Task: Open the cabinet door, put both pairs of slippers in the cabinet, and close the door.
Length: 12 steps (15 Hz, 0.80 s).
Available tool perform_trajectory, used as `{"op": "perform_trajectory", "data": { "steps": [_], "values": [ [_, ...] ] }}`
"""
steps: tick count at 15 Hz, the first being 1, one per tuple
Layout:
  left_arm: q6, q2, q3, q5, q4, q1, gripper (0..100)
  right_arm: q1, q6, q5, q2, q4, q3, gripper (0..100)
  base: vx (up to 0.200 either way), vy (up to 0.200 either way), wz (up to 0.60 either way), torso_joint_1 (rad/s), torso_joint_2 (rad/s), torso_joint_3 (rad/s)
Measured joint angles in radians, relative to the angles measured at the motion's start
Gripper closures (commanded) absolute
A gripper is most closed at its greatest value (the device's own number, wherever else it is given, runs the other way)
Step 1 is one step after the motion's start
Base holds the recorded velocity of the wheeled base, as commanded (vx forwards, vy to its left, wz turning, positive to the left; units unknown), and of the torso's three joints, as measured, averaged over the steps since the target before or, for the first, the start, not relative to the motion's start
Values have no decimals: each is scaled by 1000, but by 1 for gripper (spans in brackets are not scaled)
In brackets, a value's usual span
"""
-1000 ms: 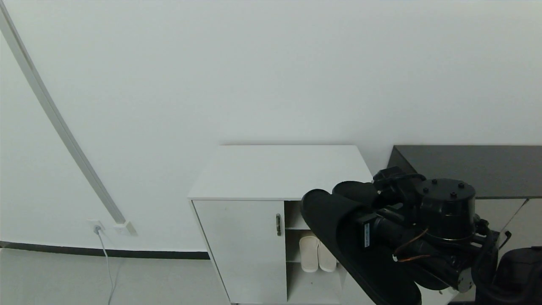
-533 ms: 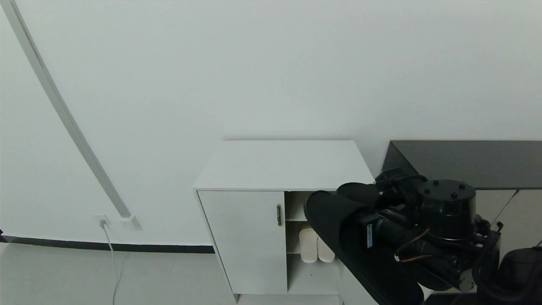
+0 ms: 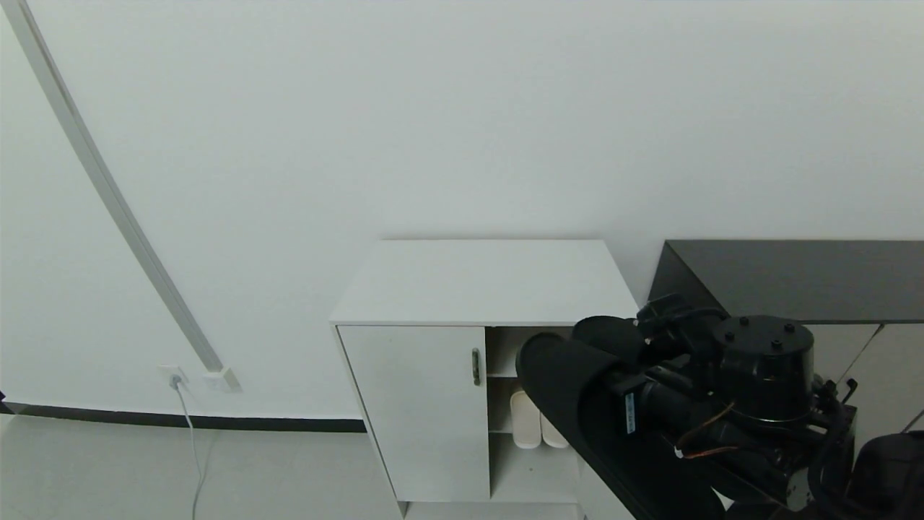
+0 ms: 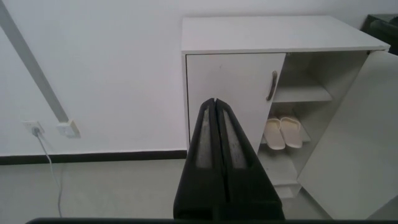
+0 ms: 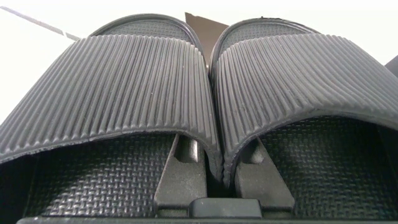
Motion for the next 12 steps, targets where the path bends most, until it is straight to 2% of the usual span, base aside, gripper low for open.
{"op": "perform_trajectory", "data": {
  "steps": [12],
  "values": [
    [-1,0,0,0,1,0,100,19,1,2,7,0,11,100,0,0,0,-147,334,181]
  ]
}}
